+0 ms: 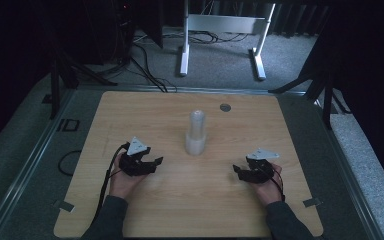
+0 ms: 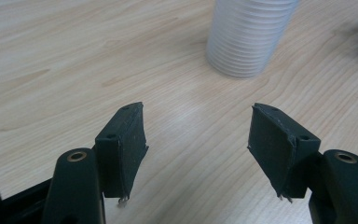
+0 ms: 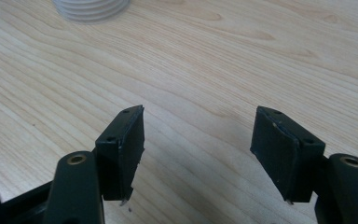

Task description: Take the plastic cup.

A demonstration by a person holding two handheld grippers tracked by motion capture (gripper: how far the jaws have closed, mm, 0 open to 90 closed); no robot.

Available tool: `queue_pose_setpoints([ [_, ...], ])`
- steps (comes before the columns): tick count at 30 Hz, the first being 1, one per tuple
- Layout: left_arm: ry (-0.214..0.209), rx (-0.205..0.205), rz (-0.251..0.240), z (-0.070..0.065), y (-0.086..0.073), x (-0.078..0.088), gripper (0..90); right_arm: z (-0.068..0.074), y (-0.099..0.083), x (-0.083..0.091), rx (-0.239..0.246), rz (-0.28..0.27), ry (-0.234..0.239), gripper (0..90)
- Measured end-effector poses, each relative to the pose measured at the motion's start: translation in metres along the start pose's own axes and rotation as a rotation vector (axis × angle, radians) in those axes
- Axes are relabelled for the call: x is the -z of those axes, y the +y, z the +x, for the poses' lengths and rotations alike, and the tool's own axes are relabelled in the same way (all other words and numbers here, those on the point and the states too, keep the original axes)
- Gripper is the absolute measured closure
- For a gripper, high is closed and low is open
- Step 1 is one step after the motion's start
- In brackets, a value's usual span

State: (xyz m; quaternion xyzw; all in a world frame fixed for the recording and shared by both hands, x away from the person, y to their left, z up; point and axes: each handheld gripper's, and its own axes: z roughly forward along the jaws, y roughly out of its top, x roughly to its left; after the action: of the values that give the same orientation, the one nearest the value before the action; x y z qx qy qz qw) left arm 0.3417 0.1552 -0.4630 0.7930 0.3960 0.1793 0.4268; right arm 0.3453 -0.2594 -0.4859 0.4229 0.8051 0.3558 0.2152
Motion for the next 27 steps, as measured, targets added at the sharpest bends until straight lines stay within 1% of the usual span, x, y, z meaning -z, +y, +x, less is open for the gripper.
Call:
queue_pose_setpoints([
  [2, 0.003, -0.009, -0.007, -0.002, 0.001, 0.000, 35.4, 0.001, 0.000, 0.001, 0.001, -0.002, -0.001, 34.3],
  [6, -0.002, 0.000, -0.013, -0.003, 0.002, 0.001, 35.5, 0.002, 0.001, 0.001, 0.001, -0.003, 0.000, 34.3],
  [7, 0.002, -0.001, -0.016, -0.004, 0.003, 0.001, 35.5, 0.002, 0.001, 0.001, 0.003, -0.002, 0.002, 34.3],
  [8, 0.026, -0.006, -0.006, -0.004, 0.004, 0.001, 35.4, 0.003, 0.002, 0.002, 0.008, -0.006, 0.002, 34.3],
  [9, 0.035, -0.011, -0.005, -0.004, 0.004, 0.001, 35.4, 0.003, 0.002, 0.002, 0.009, -0.006, 0.004, 34.3],
  [10, 0.035, -0.011, -0.005, -0.004, 0.004, 0.001, 35.4, 0.003, 0.002, 0.002, 0.009, -0.006, 0.004, 34.3],
  [11, 0.011, -0.001, -0.030, -0.002, 0.007, 0.000, 35.6, 0.003, 0.005, 0.002, 0.011, -0.006, 0.018, 34.4],
  [12, 0.011, -0.001, -0.030, -0.002, 0.007, 0.000, 36.3, 0.003, 0.005, 0.002, 0.011, -0.006, 0.018, 34.4],
  [13, -0.013, 0.012, -0.042, 0.000, 0.012, -0.001, 37.8, 0.004, 0.008, 0.003, 0.019, -0.009, 0.023, 35.5],
  [14, -0.013, 0.012, -0.042, 0.000, 0.012, -0.001, 38.3, 0.004, 0.008, 0.003, 0.019, -0.009, 0.023, 35.5],
  [15, -0.023, 0.025, -0.034, -0.001, 0.020, -0.001, 40.1, 0.006, 0.014, 0.005, 0.038, -0.023, 0.032, 36.2],
  [16, -0.023, 0.025, -0.034, -0.001, 0.020, -0.001, 40.3, 0.006, 0.014, 0.005, 0.038, -0.023, 0.032, 36.2],
  [17, -0.030, 0.024, -0.037, -0.002, 0.027, -0.004, 39.2, 0.008, 0.019, 0.007, 0.050, -0.030, 0.041, 37.6],
  [19, -0.030, 0.024, -0.037, -0.002, 0.027, -0.004, 38.0, 0.008, 0.022, 0.007, 0.057, -0.034, 0.044, 37.6],
  [20, -0.034, -0.005, -0.048, -0.009, 0.042, -0.011, 35.5, 0.011, 0.031, 0.007, 0.069, -0.044, 0.058, 38.5],
  [21, -0.034, -0.005, -0.048, -0.009, 0.042, -0.011, 33.8, 0.011, 0.031, 0.007, 0.069, -0.044, 0.058, 38.5],
  [22, -0.039, -0.030, -0.057, -0.013, 0.049, -0.018, 32.3, 0.013, 0.040, 0.007, 0.081, -0.058, 0.072, 38.5],
  [23, -0.039, -0.030, -0.057, -0.013, 0.049, -0.018, 31.1, 0.013, 0.040, 0.007, 0.081, -0.058, 0.072, 38.5],
  [24, -0.046, -0.037, -0.059, -0.015, 0.053, -0.021, 31.1, 0.015, 0.044, 0.007, 0.088, -0.062, 0.076, 38.5],
  [25, -0.065, -0.055, -0.067, -0.019, 0.059, -0.028, 29.6, 0.017, 0.049, 0.007, 0.098, -0.067, 0.079, 38.5],
  [26, -0.065, -0.055, -0.067, -0.019, 0.059, -0.028, 28.4, 0.017, 0.049, 0.007, 0.098, -0.067, 0.079, 38.5],
  [27, -0.064, -0.071, -0.069, -0.022, 0.064, -0.035, 27.7, 0.020, 0.062, 0.006, 0.121, -0.080, 0.087, 38.5],
])
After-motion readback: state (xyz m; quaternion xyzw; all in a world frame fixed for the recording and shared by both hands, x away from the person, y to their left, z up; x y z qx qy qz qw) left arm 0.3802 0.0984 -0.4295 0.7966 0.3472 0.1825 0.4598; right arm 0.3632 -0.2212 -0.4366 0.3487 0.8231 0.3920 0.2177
